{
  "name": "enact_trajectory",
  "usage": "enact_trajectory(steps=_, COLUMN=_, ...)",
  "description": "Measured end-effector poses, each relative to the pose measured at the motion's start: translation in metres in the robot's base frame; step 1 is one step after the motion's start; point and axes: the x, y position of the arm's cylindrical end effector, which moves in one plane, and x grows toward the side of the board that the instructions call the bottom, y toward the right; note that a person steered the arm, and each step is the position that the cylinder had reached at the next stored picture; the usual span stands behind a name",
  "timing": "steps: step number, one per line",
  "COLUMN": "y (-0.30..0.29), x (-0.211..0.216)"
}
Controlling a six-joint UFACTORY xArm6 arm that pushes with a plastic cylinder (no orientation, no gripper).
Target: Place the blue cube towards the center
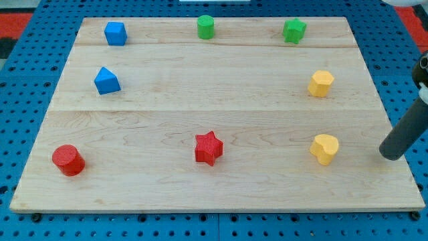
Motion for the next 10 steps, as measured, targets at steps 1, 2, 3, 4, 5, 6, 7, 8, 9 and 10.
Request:
enact_trajectory(steps=1, y=-0.028, x=0.032)
enact_trajectory(steps=2, y=-0.114, x=0.068)
enact_trajectory(steps=3, y=-0.225, x=0.082)
enact_trajectory(steps=4, y=-0.332, x=0.055)
enact_trajectory(steps=5, y=-0.36, x=-0.015)
enact_trajectory(steps=6, y=-0.387, x=-0.072)
enact_trajectory(steps=7, y=-0.492, x=-0.103)
enact_trajectory(steps=8, y=-0.571, x=-0.125)
enact_trajectory(steps=9, y=-0.572, x=-0.137)
enact_trajectory(steps=10, y=-0.565, x=-0.223)
